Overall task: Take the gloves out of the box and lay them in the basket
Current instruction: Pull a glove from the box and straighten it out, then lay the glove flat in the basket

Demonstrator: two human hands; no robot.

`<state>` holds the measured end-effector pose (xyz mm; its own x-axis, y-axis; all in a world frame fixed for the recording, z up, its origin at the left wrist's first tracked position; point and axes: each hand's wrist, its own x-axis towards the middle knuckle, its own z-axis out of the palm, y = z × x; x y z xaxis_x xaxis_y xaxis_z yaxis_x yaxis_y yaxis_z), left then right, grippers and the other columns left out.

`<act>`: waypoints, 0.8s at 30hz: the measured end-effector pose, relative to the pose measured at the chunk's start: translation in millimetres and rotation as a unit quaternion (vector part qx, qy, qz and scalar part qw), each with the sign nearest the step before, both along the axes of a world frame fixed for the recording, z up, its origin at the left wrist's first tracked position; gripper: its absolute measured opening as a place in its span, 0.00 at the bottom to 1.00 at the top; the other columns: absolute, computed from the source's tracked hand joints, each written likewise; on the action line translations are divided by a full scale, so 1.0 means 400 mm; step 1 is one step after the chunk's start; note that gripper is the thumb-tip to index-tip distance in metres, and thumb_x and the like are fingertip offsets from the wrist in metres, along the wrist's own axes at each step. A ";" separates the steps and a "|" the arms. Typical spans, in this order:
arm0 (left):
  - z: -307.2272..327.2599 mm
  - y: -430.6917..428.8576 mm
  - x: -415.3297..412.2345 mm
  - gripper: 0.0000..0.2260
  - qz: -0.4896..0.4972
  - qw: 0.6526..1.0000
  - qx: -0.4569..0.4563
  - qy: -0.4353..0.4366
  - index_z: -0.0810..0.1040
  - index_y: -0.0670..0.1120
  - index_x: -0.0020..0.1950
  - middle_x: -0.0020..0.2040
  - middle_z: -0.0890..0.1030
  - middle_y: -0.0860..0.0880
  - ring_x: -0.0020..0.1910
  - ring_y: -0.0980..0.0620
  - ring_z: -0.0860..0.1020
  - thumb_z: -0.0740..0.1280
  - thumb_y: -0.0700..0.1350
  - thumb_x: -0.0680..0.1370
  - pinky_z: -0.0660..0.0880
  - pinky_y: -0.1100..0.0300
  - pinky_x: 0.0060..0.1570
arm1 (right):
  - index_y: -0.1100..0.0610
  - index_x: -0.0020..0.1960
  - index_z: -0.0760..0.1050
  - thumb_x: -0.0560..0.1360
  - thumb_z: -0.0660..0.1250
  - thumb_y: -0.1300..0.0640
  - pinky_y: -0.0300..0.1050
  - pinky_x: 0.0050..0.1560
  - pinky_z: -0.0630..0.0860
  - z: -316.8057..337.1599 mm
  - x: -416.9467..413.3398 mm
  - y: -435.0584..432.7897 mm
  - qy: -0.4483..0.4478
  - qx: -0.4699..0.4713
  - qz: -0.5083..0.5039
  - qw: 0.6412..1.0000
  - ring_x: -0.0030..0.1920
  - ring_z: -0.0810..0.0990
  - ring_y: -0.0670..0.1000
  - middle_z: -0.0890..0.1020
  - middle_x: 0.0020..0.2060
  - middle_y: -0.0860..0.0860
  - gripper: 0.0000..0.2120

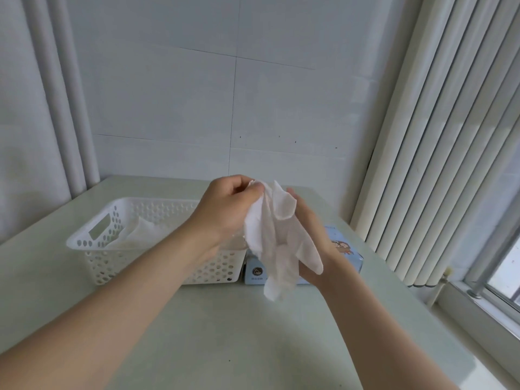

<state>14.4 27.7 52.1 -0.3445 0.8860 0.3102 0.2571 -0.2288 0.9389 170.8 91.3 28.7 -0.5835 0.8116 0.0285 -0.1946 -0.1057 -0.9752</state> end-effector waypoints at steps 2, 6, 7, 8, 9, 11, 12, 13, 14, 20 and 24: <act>0.011 -0.003 -0.008 0.09 -0.005 1.000 -0.012 -0.015 0.84 0.48 0.44 0.41 0.81 0.48 0.41 0.51 0.77 0.69 0.48 0.82 0.71 0.56 0.44 | 0.58 0.63 0.84 0.81 0.59 0.31 0.51 0.51 0.78 -0.004 -0.004 0.004 -0.020 0.009 0.032 0.999 0.51 0.85 0.57 0.85 0.53 0.57 0.33; 0.025 -0.012 -0.018 0.07 -0.021 1.000 -0.023 0.002 0.86 0.48 0.47 0.46 0.87 0.48 0.46 0.49 0.82 0.70 0.47 0.81 0.75 0.55 0.46 | 0.58 0.65 0.81 0.79 0.70 0.40 0.59 0.55 0.80 -0.019 -0.009 0.014 -0.048 0.130 0.020 0.990 0.54 0.85 0.60 0.86 0.54 0.62 0.25; 0.026 -0.014 -0.019 0.05 -0.029 0.999 -0.023 0.008 0.86 0.48 0.47 0.46 0.87 0.47 0.45 0.50 0.83 0.71 0.46 0.80 0.76 0.55 0.45 | 0.56 0.64 0.81 0.78 0.73 0.49 0.64 0.58 0.80 -0.021 -0.010 0.012 -0.041 0.150 -0.003 0.988 0.56 0.86 0.62 0.87 0.54 0.61 0.18; 0.027 -0.016 -0.021 0.04 -0.032 0.999 -0.021 0.013 0.86 0.48 0.47 0.46 0.87 0.47 0.44 0.50 0.83 0.72 0.45 0.80 0.77 0.55 0.44 | 0.55 0.63 0.81 0.77 0.73 0.57 0.65 0.59 0.80 -0.023 -0.012 0.012 -0.035 0.161 -0.029 0.986 0.56 0.86 0.63 0.88 0.53 0.59 0.14; 0.025 -0.017 -0.022 0.03 -0.029 0.999 -0.013 0.020 0.85 0.49 0.46 0.46 0.87 0.47 0.43 0.49 0.84 0.73 0.45 0.79 0.77 0.54 0.44 | 0.55 0.60 0.82 0.76 0.72 0.62 0.63 0.57 0.82 -0.024 -0.013 0.013 -0.035 0.168 -0.062 0.983 0.54 0.87 0.63 0.88 0.52 0.58 0.13; 0.019 -0.012 -0.029 0.02 -0.009 0.999 0.010 0.036 0.86 0.51 0.47 0.48 0.87 0.47 0.47 0.47 0.85 0.74 0.47 0.79 0.79 0.51 0.48 | 0.56 0.53 0.84 0.76 0.68 0.65 0.56 0.47 0.82 -0.026 -0.012 0.017 -0.043 0.181 -0.128 0.974 0.48 0.87 0.60 0.89 0.46 0.56 0.10; 0.015 -0.008 -0.034 0.03 0.000 0.999 0.024 0.044 0.86 0.52 0.49 0.49 0.87 0.47 0.49 0.47 0.84 0.73 0.49 0.80 0.79 0.51 0.50 | 0.56 0.50 0.85 0.76 0.66 0.65 0.53 0.43 0.80 -0.024 -0.013 0.015 -0.048 0.180 -0.155 0.970 0.43 0.85 0.58 0.88 0.43 0.57 0.11; 0.011 -0.005 -0.038 0.05 0.008 0.998 0.034 0.052 0.86 0.52 0.51 0.50 0.86 0.45 0.50 0.48 0.84 0.72 0.51 0.81 0.78 0.53 0.51 | 0.57 0.48 0.86 0.75 0.64 0.66 0.51 0.41 0.78 -0.024 -0.011 0.018 -0.051 0.173 -0.168 0.969 0.40 0.83 0.57 0.86 0.40 0.57 0.12; 0.006 -0.001 -0.043 0.07 0.014 0.997 0.037 0.064 0.86 0.52 0.52 0.51 0.86 0.44 0.48 0.48 0.83 0.70 0.53 0.83 0.77 0.55 0.51 | 0.58 0.47 0.86 0.74 0.62 0.66 0.49 0.40 0.76 -0.022 -0.011 0.018 -0.050 0.160 -0.174 0.970 0.38 0.81 0.56 0.84 0.37 0.57 0.13; -0.023 0.022 -0.073 0.18 0.081 0.986 -0.002 0.147 0.82 0.36 0.50 0.34 0.73 0.48 0.34 0.51 0.69 0.61 0.50 0.86 0.67 0.56 0.39 | 0.61 0.51 0.87 0.80 0.58 0.62 0.49 0.42 0.77 -0.013 -0.014 0.018 -0.009 0.084 -0.138 0.987 0.39 0.81 0.56 0.85 0.39 0.56 0.17; -0.014 0.025 -0.081 0.17 0.118 0.982 0.000 0.150 0.85 0.45 0.48 0.32 0.74 0.50 0.33 0.49 0.72 0.60 0.49 0.87 0.68 0.57 0.35 | 0.57 0.54 0.86 0.75 0.74 0.45 0.60 0.59 0.83 -0.027 -0.011 0.031 -0.077 0.114 -0.099 0.986 0.52 0.87 0.59 0.88 0.50 0.55 0.17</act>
<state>-17.9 37.6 46.6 -0.4331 0.7921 0.4301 0.5685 -0.1303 0.8123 166.6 103.5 17.8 -0.4267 0.8925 0.1464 -0.0375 0.1442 -0.9888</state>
